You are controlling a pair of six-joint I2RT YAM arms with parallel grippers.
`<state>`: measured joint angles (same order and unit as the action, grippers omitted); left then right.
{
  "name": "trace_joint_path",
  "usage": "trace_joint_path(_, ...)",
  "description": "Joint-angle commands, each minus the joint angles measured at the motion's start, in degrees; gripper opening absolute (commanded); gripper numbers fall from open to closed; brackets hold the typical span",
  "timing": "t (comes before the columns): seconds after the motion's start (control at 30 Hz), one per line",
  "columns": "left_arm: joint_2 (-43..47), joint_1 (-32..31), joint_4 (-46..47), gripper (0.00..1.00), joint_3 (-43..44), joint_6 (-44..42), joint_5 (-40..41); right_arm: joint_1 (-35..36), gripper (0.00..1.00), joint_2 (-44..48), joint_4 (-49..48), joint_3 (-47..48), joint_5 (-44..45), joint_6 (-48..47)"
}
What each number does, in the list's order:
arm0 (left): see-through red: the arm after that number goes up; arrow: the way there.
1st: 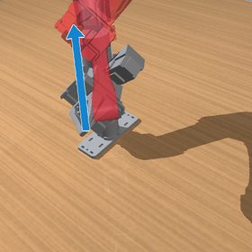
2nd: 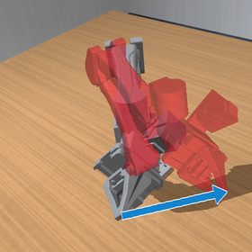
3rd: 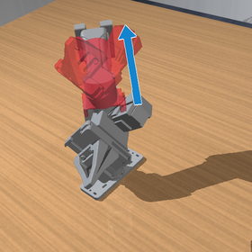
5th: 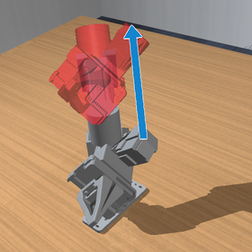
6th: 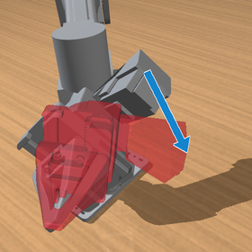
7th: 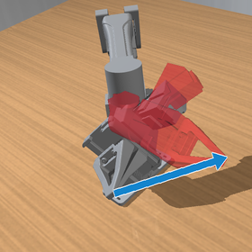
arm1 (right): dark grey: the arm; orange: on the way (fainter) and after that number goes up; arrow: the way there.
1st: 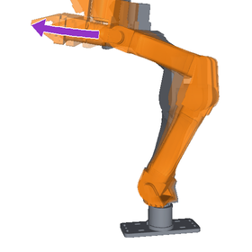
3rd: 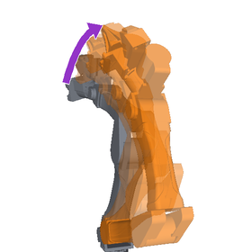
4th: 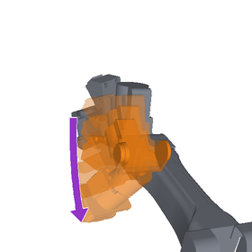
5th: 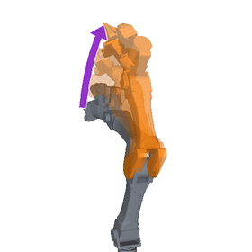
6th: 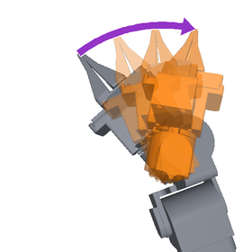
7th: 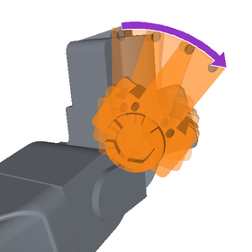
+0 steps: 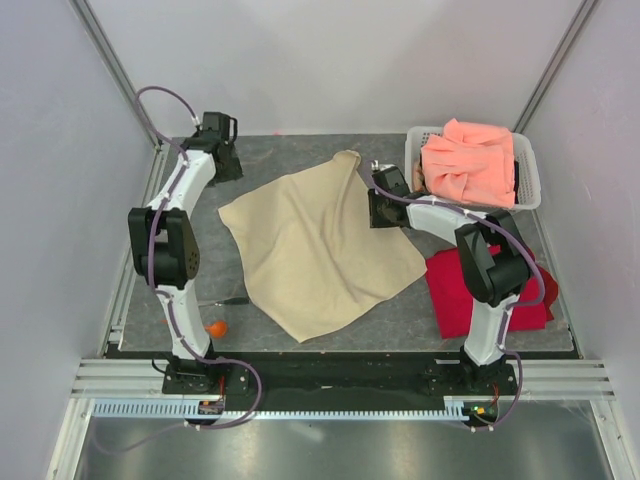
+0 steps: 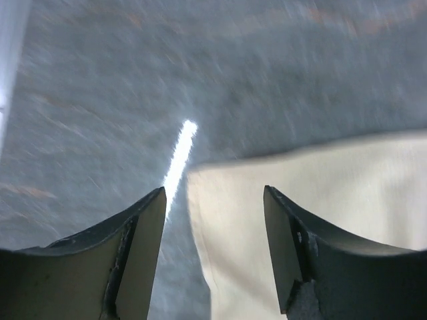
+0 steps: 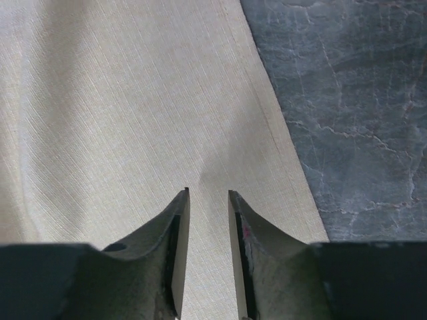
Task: Fold the napkin into a case and place the utensils inside
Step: Flatten out the crumpled napkin at the center of the board.
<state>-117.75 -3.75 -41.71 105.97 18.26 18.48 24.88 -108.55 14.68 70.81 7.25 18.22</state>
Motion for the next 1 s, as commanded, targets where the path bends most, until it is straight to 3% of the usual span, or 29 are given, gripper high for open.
trace_joint_path(0.0,9.63,-4.42,3.64,0.61,-11.11,5.11,-10.38,0.08,0.40,-3.41,-0.88,7.14,-1.79,-0.46)
trace_joint_path(0.03,10.26,-5.56,5.22,0.52,-15.75,6.16,-12.48,0.08,0.44,-4.99,-0.79,9.50,-1.88,-0.46)
trace_joint_path(0.13,10.18,-6.79,9.10,0.42,-21.15,8.53,-16.35,0.16,0.50,-8.67,0.08,15.21,-2.41,-0.29)
trace_joint_path(0.27,6.67,-6.80,10.86,0.40,-23.18,11.18,-18.30,0.25,0.49,-13.43,1.76,22.17,-0.84,0.15)
trace_joint_path(0.6,-2.65,-5.48,11.13,0.40,-16.86,15.14,-21.11,0.08,0.24,-20.82,1.85,29.30,1.01,0.59)
trace_joint_path(0.97,-13.02,-1.62,9.28,0.39,-4.13,13.47,-28.49,-4.75,0.18,-21.61,4.66,25.61,10.15,1.39)
